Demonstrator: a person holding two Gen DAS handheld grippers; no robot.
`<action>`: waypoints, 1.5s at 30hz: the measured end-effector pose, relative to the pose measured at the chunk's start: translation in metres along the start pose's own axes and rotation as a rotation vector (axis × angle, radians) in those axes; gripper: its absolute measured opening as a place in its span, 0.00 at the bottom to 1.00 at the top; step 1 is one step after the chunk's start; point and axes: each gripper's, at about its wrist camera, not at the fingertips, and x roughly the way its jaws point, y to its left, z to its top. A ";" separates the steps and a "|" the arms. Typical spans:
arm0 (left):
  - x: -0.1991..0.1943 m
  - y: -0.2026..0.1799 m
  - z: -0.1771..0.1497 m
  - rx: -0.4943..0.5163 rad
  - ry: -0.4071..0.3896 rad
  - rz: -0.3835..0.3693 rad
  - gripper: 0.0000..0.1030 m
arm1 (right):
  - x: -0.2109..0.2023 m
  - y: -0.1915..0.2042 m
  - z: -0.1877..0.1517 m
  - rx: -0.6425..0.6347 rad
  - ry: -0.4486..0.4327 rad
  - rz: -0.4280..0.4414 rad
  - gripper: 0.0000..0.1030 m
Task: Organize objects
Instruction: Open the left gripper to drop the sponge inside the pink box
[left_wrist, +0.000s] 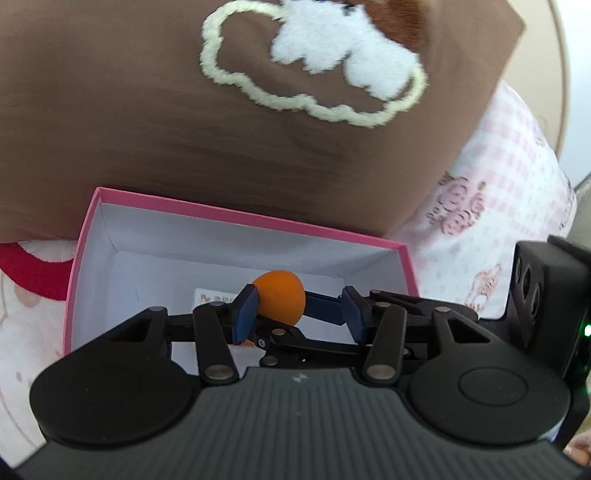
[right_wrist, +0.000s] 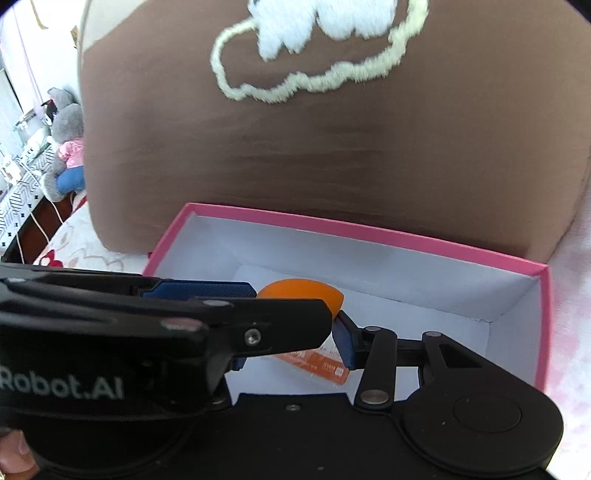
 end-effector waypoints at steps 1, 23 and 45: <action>0.004 0.003 0.002 -0.004 0.003 0.000 0.46 | 0.005 -0.001 0.001 0.007 0.004 0.000 0.49; 0.043 0.030 0.014 -0.052 0.014 -0.003 0.46 | 0.040 -0.027 0.006 0.189 0.012 -0.012 0.50; 0.031 0.033 0.003 -0.088 -0.034 0.069 0.47 | 0.040 -0.027 0.015 0.168 0.057 0.017 0.63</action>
